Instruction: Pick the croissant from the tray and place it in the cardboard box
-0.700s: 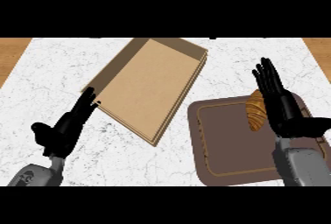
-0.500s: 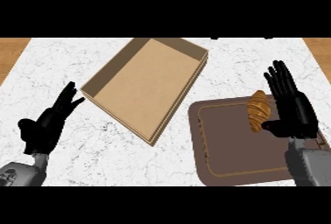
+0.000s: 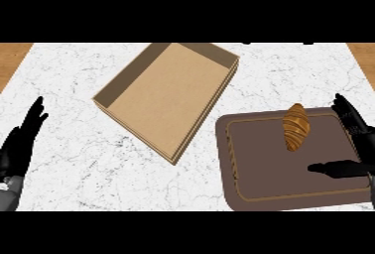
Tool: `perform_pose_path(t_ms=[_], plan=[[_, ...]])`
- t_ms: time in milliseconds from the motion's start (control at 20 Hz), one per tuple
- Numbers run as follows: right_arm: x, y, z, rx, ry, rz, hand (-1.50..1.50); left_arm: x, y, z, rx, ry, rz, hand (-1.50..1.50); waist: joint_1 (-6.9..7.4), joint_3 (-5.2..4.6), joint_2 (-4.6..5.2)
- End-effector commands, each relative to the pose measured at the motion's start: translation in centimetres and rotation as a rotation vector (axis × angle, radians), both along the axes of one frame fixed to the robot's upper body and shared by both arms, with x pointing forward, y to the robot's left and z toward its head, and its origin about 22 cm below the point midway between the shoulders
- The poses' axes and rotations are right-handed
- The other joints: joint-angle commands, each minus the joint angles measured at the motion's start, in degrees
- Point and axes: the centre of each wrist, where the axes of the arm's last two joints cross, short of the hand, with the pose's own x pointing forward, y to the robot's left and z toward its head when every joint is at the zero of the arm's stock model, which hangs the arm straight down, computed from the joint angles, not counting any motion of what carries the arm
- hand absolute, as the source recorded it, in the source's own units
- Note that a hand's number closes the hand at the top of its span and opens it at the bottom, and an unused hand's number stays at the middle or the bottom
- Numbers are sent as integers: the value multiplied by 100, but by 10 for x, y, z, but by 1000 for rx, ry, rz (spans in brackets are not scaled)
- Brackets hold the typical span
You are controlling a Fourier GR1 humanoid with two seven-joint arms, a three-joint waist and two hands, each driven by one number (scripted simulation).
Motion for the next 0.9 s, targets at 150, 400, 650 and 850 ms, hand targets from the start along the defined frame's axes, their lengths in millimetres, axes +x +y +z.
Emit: perform_pose_path(t_ms=[150,400,650,850], plan=[[-6,-51,-38,79,-121,106,-150,10,0,1,39,11,41,0,28,3,-5],[15,-81,26,-345,-53,120,-150,6,1,-2,25,16,38,0,60,-14,-4],[40,-74,53,-538,99,227,-150,14,-4,0,43,7,40,0,49,-17,-7],[66,-53,80,-656,194,280,-150,14,-7,-13,50,9,50,0,23,-23,-12]])
